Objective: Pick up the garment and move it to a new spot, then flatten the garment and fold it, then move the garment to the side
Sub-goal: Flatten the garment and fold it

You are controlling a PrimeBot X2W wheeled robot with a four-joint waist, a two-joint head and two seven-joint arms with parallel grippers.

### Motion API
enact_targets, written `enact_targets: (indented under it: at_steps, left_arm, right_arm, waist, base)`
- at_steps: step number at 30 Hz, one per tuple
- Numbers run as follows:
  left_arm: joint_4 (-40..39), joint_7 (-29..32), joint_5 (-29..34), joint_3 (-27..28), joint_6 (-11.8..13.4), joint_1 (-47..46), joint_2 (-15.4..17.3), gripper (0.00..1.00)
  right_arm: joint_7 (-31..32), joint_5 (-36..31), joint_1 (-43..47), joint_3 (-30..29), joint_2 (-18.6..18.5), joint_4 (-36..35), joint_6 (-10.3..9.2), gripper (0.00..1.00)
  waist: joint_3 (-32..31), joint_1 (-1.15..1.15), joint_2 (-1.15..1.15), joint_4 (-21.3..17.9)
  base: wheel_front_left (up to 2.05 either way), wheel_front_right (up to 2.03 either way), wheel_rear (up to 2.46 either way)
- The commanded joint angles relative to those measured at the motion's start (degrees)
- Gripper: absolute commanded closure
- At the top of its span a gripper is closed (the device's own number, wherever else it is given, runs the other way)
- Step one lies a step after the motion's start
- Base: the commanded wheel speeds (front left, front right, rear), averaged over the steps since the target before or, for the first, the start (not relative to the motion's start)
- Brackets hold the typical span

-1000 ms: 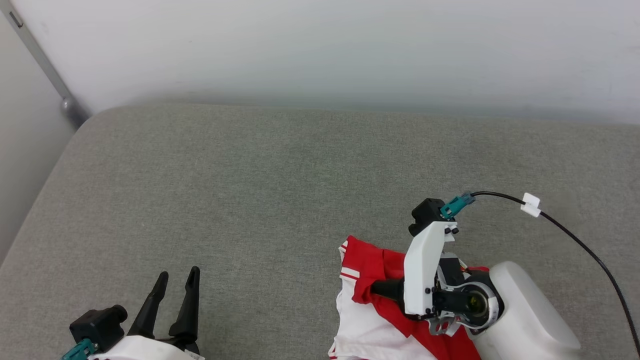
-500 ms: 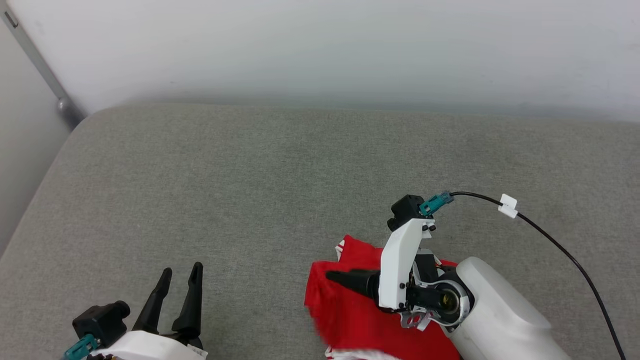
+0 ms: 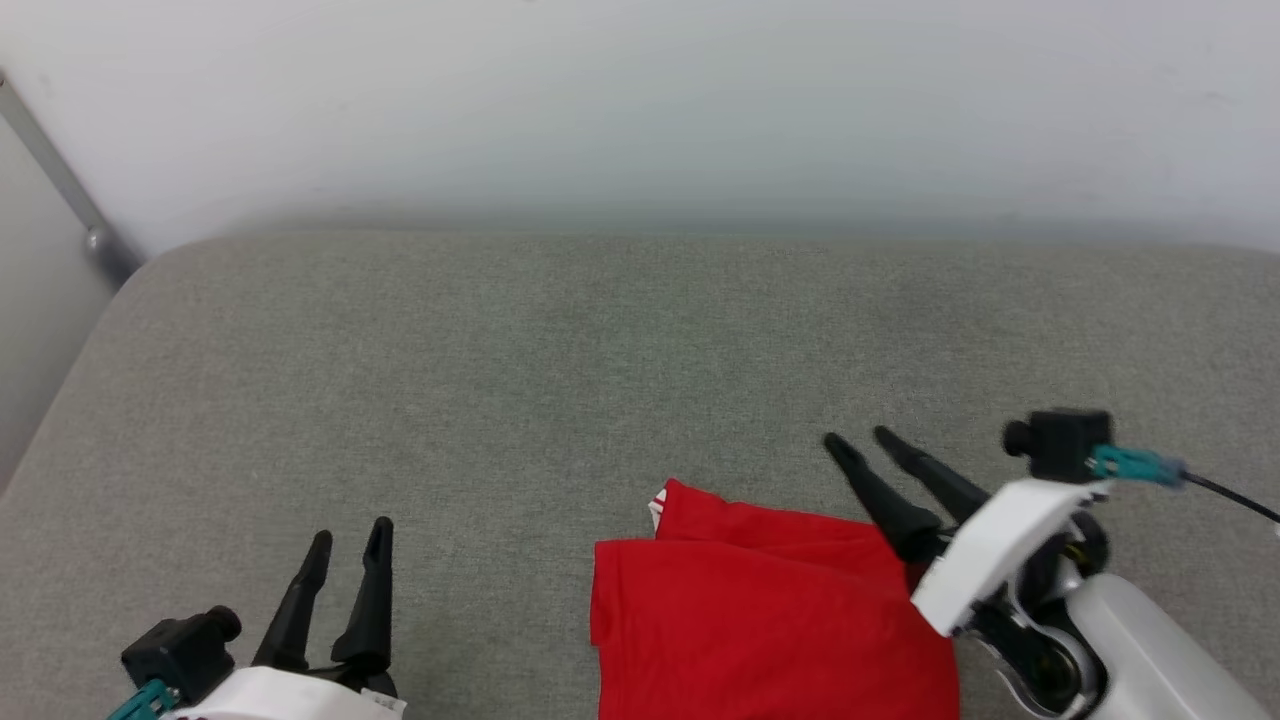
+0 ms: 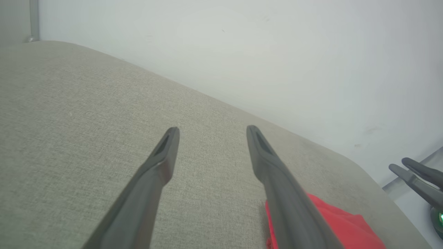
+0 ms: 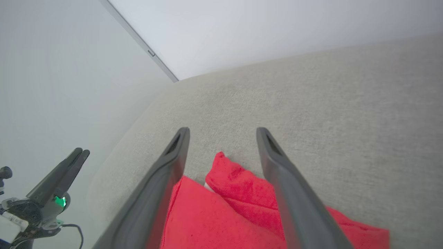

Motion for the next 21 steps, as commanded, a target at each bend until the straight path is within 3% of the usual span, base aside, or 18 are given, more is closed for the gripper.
enact_targets:
  at_steps: [1,5,8,15,21]
  left_arm:
    - [-0.56,-0.23,0.66,0.89,0.01,0.99,0.22,0.00]
    - [-3.73,-0.21,4.02,3.45,0.01,2.68,-0.97,0.00]
    - [-7.74,-0.18,6.41,4.34,0.01,4.15,-1.92,0.00]
    - [-14.40,-0.16,12.40,3.08,0.01,7.60,-4.44,0.00]
    - [-15.22,-0.17,16.69,4.49,0.00,10.66,-6.17,0.00]
  right_arm:
    - [-4.27,-2.27,2.24,-0.81,-2.60,-1.44,-0.03,0.00]
    - [-17.33,-8.17,9.06,-3.33,-7.20,-4.37,-0.03,0.00]
    - [-20.22,-13.31,13.90,-7.87,-7.81,-6.15,-0.04,0.00]
    - [-20.38,-31.56,27.27,-25.41,1.51,-24.15,-0.03,0.00]
    - [-20.37,-40.50,37.03,-30.91,7.49,-32.27,-0.03,0.00]
  waist:
    - [-0.37,0.00,0.00,-0.59]
    - [-1.07,0.00,0.00,-1.90]
    - [-1.24,0.00,0.00,-2.65]
    - [-1.51,0.00,0.00,-2.92]
    - [-2.64,0.00,0.00,-2.54]
  base:
    - [0.00,0.00,0.00]
    - [0.00,0.00,0.00]
    - [0.00,0.00,0.00]
    - [0.00,0.00,0.00]
    - [0.00,0.00,0.00]
